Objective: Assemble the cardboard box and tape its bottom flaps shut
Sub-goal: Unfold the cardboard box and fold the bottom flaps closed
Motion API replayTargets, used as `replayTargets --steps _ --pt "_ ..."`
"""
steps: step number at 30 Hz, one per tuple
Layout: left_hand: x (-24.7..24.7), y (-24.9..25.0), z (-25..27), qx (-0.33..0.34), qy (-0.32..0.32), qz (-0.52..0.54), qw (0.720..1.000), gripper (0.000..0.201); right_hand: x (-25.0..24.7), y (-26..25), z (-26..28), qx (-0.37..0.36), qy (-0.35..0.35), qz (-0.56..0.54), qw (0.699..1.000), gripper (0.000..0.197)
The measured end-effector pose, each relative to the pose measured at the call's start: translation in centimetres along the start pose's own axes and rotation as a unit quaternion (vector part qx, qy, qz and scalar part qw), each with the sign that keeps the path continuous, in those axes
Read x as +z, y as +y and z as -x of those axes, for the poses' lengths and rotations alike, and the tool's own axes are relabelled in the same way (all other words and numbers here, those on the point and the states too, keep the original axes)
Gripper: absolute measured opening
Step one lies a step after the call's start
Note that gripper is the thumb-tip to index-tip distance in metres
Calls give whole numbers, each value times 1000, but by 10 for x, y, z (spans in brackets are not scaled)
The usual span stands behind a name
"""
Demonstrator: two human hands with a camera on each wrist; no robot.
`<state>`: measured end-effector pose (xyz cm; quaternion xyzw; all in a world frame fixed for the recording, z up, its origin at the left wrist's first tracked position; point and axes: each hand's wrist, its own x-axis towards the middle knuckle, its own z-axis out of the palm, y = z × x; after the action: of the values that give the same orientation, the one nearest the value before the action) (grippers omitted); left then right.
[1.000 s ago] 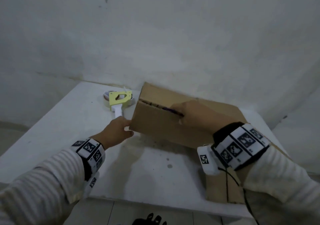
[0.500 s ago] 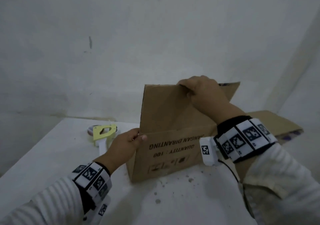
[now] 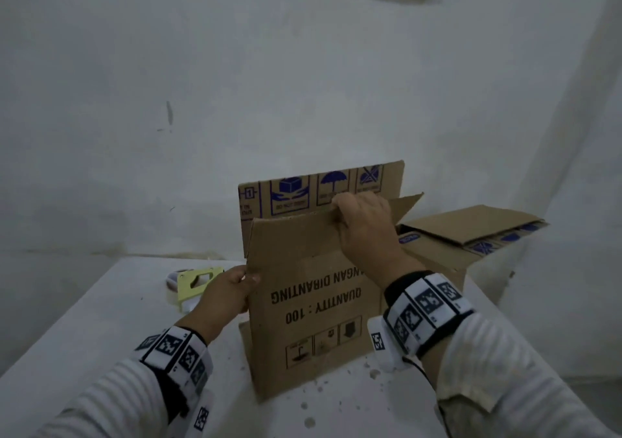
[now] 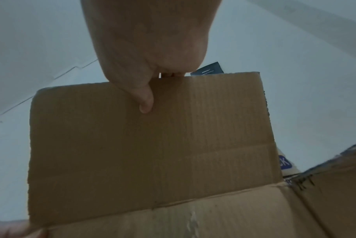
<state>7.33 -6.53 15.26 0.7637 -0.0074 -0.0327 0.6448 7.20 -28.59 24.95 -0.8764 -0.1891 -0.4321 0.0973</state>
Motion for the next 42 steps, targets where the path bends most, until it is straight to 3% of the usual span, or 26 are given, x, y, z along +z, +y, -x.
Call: replayTargets --steps 4,8,12,16,19,21,24,27,29,31,33,35,36,39,42 --pt "-12 6 -4 -63 -27 30 997 19 1 0 8 24 -70 1 997 19" --pt "-24 13 -10 -97 -33 65 993 43 -5 0 20 12 -169 -24 985 14" --pt "-20 26 -15 -92 -15 24 995 33 -5 -1 36 10 -307 -7 952 25" --pt "-16 30 -21 -79 8 -7 997 24 7 -4 58 -21 -389 16 921 21" --pt "-10 28 -21 -52 27 -43 997 26 24 -3 69 28 -489 -13 872 43" --pt "-8 24 -19 -49 26 -60 997 29 33 -2 67 74 -464 -49 881 58" --pt "-5 19 -14 -51 21 -73 996 27 41 -3 53 113 -373 -58 919 65" --pt "-1 14 -9 -46 27 -91 994 29 50 -2 43 137 -368 -26 920 65" --pt "4 11 -10 -31 74 -114 990 27 59 -4 44 139 -379 -1 915 63" --pt "10 8 -7 17 160 -172 972 39 68 -6 49 145 -369 10 918 60" --pt "19 12 0 139 227 -286 921 49 72 -7 52 150 -356 13 922 58" --pt "35 18 4 257 190 -400 859 46 72 -7 54 149 -350 12 925 57" --pt "44 20 1 283 146 -447 836 44 72 -6 54 147 -346 10 927 57" --pt "67 23 -14 265 45 -519 811 51 70 -4 59 136 -339 4 931 58" --pt "80 18 -26 234 32 -577 782 63 62 5 64 137 -356 -19 924 62"
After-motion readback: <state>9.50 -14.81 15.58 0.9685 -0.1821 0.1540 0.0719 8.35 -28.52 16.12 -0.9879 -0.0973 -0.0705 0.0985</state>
